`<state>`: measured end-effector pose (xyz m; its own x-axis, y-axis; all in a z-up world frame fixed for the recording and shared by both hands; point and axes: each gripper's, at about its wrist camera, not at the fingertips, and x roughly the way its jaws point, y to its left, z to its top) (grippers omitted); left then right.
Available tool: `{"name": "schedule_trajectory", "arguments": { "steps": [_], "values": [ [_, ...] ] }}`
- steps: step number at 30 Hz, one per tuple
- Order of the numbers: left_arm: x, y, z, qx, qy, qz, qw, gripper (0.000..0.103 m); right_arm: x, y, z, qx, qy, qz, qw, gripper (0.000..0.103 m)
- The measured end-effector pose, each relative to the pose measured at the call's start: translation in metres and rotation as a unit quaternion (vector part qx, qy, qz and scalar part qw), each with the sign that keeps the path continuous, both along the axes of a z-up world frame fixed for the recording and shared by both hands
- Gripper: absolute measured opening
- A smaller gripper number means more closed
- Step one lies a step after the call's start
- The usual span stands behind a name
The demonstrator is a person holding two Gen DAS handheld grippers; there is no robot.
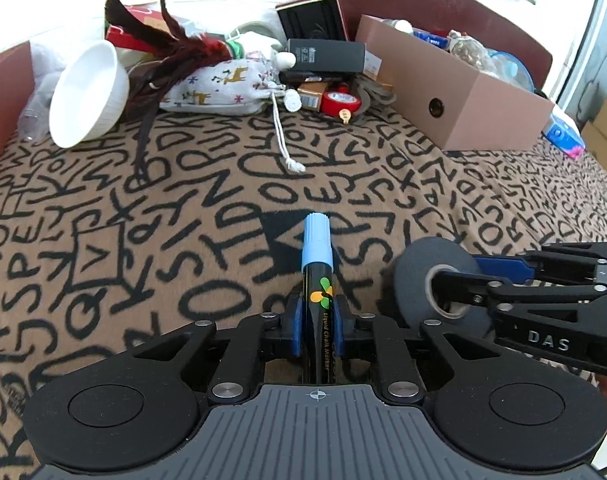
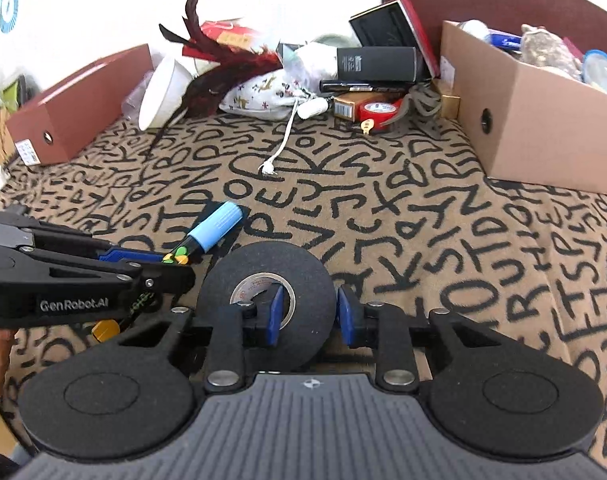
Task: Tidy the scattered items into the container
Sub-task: 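Carry the marker and black tape with both tools over the cardboard box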
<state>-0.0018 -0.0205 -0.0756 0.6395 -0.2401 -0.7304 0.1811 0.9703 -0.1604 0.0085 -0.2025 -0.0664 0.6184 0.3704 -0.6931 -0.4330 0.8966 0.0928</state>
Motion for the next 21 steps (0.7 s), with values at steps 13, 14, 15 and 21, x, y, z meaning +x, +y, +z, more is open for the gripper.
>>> {"name": "schedule_trajectory", "arguments": {
  "steps": [13, 14, 15, 21],
  "values": [
    [-0.006, -0.029, 0.06, -0.01, -0.063, -0.038, 0.9973, 0.011, -0.014, -0.021, 0.033, 0.001, -0.043, 0.006, 0.999, 0.033],
    [-0.003, -0.033, 0.065, -0.013, -0.066, -0.04, 0.9969, 0.011, -0.011, -0.023, 0.039, 0.0, -0.05, 0.005, 0.999, 0.033],
    [0.0, -0.038, 0.069, -0.016, -0.068, -0.041, 0.9967, 0.011, -0.008, -0.025, 0.044, 0.0, -0.056, 0.004, 0.998, 0.033],
    [0.035, -0.065, 0.093, -0.032, -0.078, -0.033, 0.9959, 0.011, 0.019, -0.047, 0.078, 0.007, -0.1, -0.02, 0.995, 0.033]
  ]
}}
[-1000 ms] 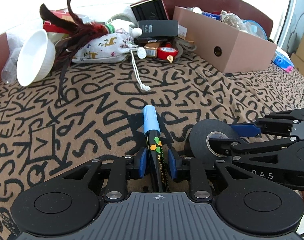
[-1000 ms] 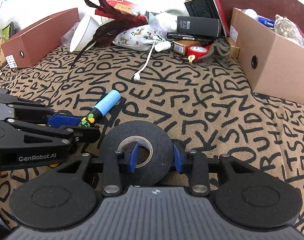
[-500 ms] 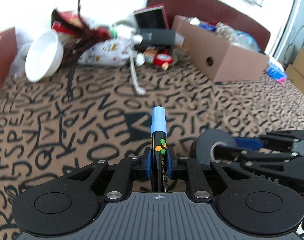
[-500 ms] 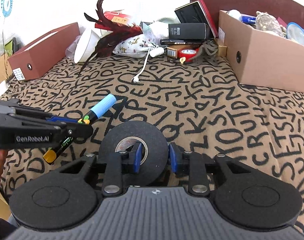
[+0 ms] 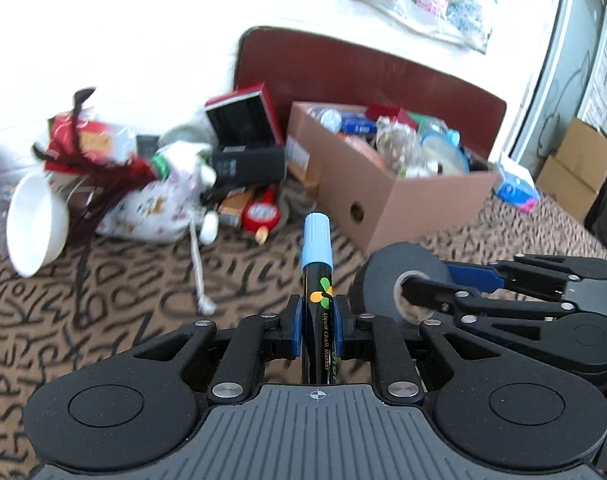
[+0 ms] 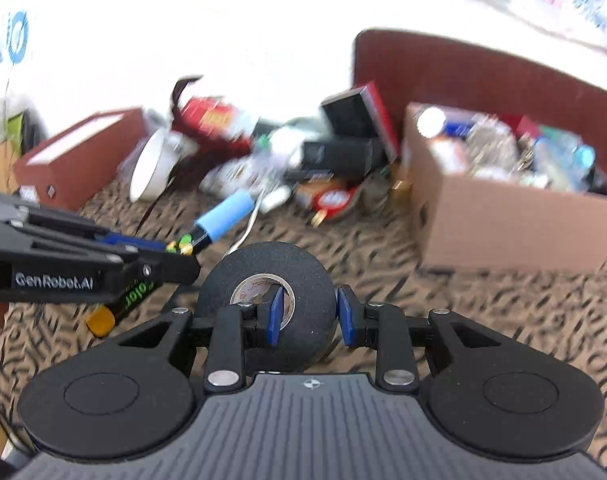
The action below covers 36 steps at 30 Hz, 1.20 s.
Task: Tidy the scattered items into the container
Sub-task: 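Carry the marker and black tape with both tools over the cardboard box, then open both tools to drop the marker and black tape into the box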
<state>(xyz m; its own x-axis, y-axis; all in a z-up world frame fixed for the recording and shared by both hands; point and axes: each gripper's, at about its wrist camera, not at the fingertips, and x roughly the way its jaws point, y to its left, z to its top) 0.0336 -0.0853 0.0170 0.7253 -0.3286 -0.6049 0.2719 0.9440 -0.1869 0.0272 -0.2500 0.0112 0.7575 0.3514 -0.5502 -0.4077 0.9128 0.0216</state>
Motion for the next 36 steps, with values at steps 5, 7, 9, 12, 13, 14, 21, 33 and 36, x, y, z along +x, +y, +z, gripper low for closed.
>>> {"name": "schedule_trajectory", "arguments": {
  "steps": [5, 7, 9, 12, 13, 14, 21, 33, 36],
  "values": [
    [0.038, -0.029, 0.022, -0.011, -0.011, -0.011, 0.9998, 0.011, 0.025, -0.026, 0.026, -0.004, -0.027, -0.022, 0.999, 0.033],
    [0.055, -0.044, 0.032, -0.014, -0.017, -0.013, 0.9997, 0.011, 0.037, -0.038, 0.035, -0.01, -0.035, -0.031, 0.999, 0.033],
    [0.074, -0.06, 0.044, -0.021, -0.019, -0.017, 0.9995, 0.011, 0.051, -0.051, 0.044, -0.018, -0.042, -0.048, 0.998, 0.033],
    [0.102, -0.084, 0.058, -0.032, -0.014, -0.026, 0.9991, 0.012, 0.076, -0.07, 0.057, -0.025, -0.045, -0.071, 0.996, 0.033],
    [0.111, -0.093, 0.062, -0.032, -0.014, -0.026, 0.9991, 0.012, 0.085, -0.077, 0.061, -0.029, -0.044, -0.076, 0.996, 0.033],
    [0.121, -0.101, 0.065, -0.033, -0.014, -0.022, 0.9991, 0.012, 0.094, -0.083, 0.065, -0.034, -0.043, -0.081, 0.995, 0.033],
    [0.197, -0.15, 0.075, -0.036, 0.006, 0.004, 0.9993, 0.012, 0.161, -0.133, 0.077, -0.058, -0.033, -0.121, 0.99, 0.033],
    [0.308, -0.207, 0.052, -0.029, 0.047, 0.052, 0.9971, 0.012, 0.26, -0.193, 0.05, -0.043, 0.017, -0.169, 0.985, 0.032],
    [0.324, -0.215, 0.042, -0.014, 0.053, 0.056, 0.9969, 0.018, 0.277, -0.195, 0.045, -0.027, 0.03, -0.161, 0.986, 0.032]
  ]
}}
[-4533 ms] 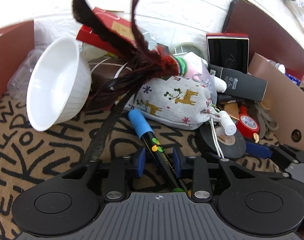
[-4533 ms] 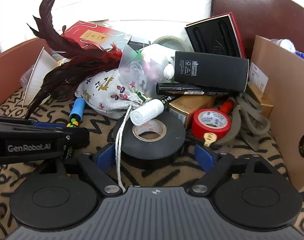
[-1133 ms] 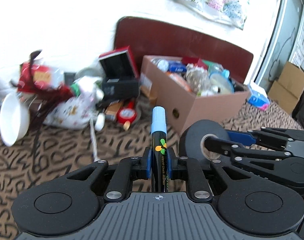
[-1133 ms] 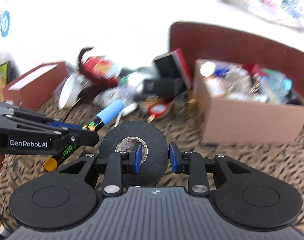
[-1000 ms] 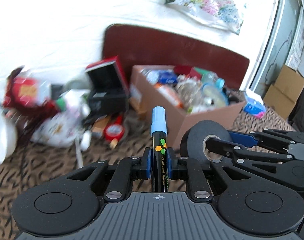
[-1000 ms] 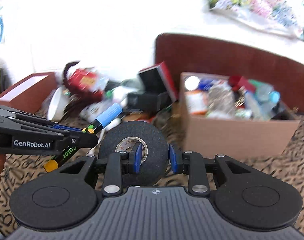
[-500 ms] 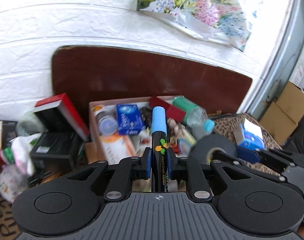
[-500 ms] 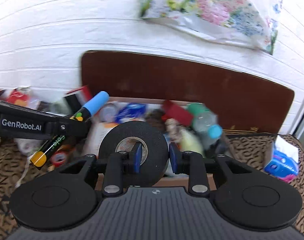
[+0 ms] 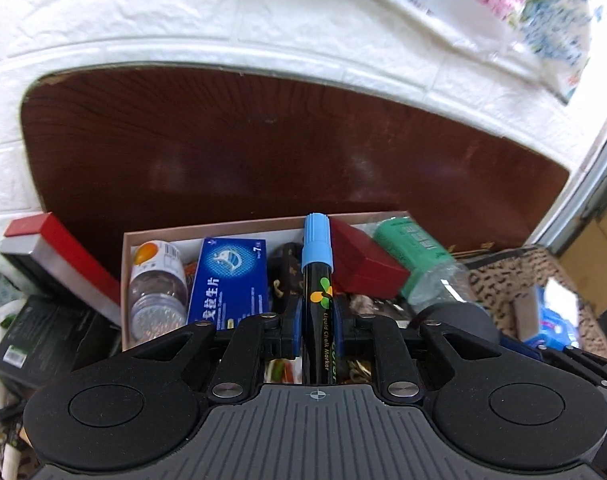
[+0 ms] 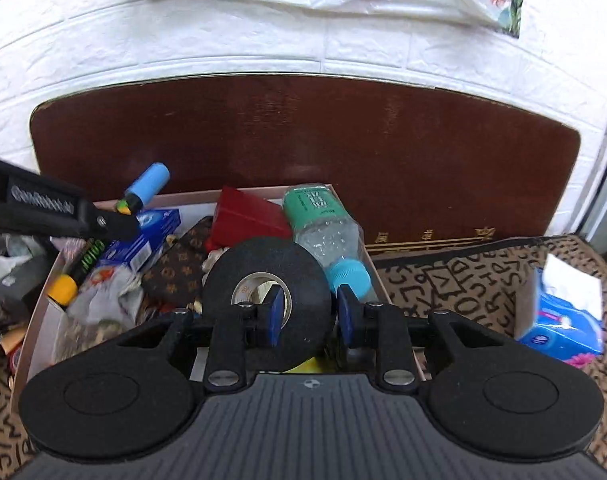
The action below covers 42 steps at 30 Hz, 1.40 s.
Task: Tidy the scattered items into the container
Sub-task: 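Open both tools to drop the marker and black tape into the box, then move both tools back toward the white-capped marker and red tape roll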
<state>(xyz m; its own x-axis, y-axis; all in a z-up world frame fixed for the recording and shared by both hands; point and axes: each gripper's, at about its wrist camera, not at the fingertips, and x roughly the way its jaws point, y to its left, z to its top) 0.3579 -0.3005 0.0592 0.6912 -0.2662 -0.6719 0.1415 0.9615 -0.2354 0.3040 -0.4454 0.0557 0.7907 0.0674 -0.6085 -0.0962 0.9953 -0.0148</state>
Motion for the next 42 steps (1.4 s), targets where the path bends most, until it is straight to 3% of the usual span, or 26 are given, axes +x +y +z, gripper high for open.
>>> {"name": "schedule_trajectory", "arguments": {
  "steps": [2, 3, 4, 5, 6, 10, 12, 18, 32, 37, 42],
  "values": [
    [0.006, -0.003, -0.006, 0.018, 0.003, 0.004, 0.9998, 0.066, 0.015, 0.001, -0.009, 0.01, 0.031, 0.015, 0.999, 0.035],
    [0.005, -0.003, -0.008, 0.022, 0.002, 0.006, 0.9997, 0.076, 0.017, 0.003, -0.012, 0.008, 0.032, 0.009, 0.999, 0.046],
    [0.002, -0.001, -0.008, 0.022, -0.011, 0.005, 0.9997, 0.084, 0.014, 0.006, -0.013, -0.007, 0.018, 0.002, 1.0, 0.054],
    [-0.003, 0.0, -0.007, 0.025, -0.03, 0.002, 0.9992, 0.084, 0.009, 0.008, -0.011, -0.023, -0.003, 0.001, 1.0, 0.069],
    [-0.006, 0.0, -0.006, 0.035, -0.041, -0.004, 0.9985, 0.084, 0.004, 0.01, -0.009, -0.038, -0.023, 0.0, 0.999, 0.075],
    [-0.019, 0.0, -0.002, 0.053, -0.047, -0.017, 0.9974, 0.099, -0.008, 0.008, 0.003, -0.044, -0.042, -0.011, 0.998, 0.079],
    [-0.027, 0.002, 0.003, 0.048, -0.053, -0.021, 0.9972, 0.1, -0.014, 0.006, 0.009, -0.025, -0.043, -0.012, 0.999, 0.088],
    [-0.056, 0.006, 0.018, 0.071, -0.069, -0.028, 0.9947, 0.102, -0.036, 0.02, 0.026, -0.029, -0.045, 0.0, 0.999, 0.094],
    [-0.131, 0.052, 0.05, 0.071, -0.099, -0.022, 0.9923, 0.102, -0.098, 0.067, 0.061, -0.071, -0.067, 0.022, 0.995, 0.098],
    [-0.173, 0.09, 0.039, 0.052, -0.105, 0.001, 0.9931, 0.103, -0.131, 0.091, 0.062, -0.086, -0.074, 0.037, 0.993, 0.1],
    [-0.221, 0.127, 0.008, 0.046, -0.098, 0.025, 0.9938, 0.103, -0.168, 0.129, 0.037, -0.113, -0.076, 0.072, 0.988, 0.1]
  ]
}}
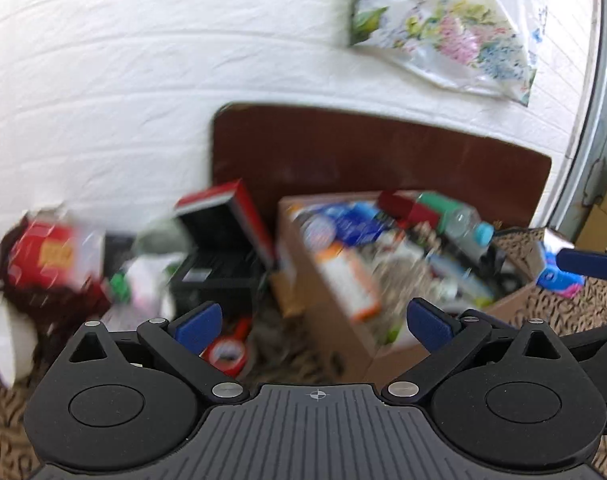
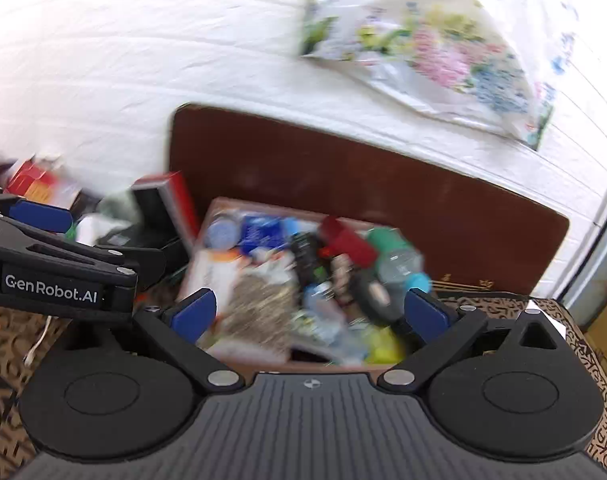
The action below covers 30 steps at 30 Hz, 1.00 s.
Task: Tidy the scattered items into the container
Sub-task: 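Move both tools back toward the white-capped marker and red tape roll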
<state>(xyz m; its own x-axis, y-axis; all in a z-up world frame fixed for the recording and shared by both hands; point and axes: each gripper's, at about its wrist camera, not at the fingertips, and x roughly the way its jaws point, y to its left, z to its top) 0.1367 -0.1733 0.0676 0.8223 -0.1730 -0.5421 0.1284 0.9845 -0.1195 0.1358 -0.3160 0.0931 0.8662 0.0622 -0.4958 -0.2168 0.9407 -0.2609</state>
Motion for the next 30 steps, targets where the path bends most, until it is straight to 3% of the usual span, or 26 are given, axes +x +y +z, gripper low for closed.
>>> {"name": "schedule_trajectory", "arguments": {
  "steps": [6, 13, 19, 30],
  "values": [
    [-0.049, 0.046, -0.036, 0.003, 0.008, 0.022, 0.9997, 0.103, -0.04, 0.053, -0.04, -0.044, -0.002, 0.058, 0.997, 0.101],
    [-0.078, 0.102, -0.078, -0.015, 0.035, 0.043, 0.9984, 0.103, -0.068, 0.109, -0.083, -0.038, 0.017, 0.115, 0.992, 0.101],
    [-0.068, 0.126, -0.103, 0.003, 0.055, 0.041, 0.9976, 0.1, -0.069, 0.146, -0.113, -0.072, 0.006, 0.14, 0.988, 0.101],
    [-0.022, 0.144, -0.116, -0.016, 0.074, 0.023, 0.9968, 0.083, -0.026, 0.163, -0.139, -0.028, 0.04, 0.152, 0.987, 0.097]
  ]
}}
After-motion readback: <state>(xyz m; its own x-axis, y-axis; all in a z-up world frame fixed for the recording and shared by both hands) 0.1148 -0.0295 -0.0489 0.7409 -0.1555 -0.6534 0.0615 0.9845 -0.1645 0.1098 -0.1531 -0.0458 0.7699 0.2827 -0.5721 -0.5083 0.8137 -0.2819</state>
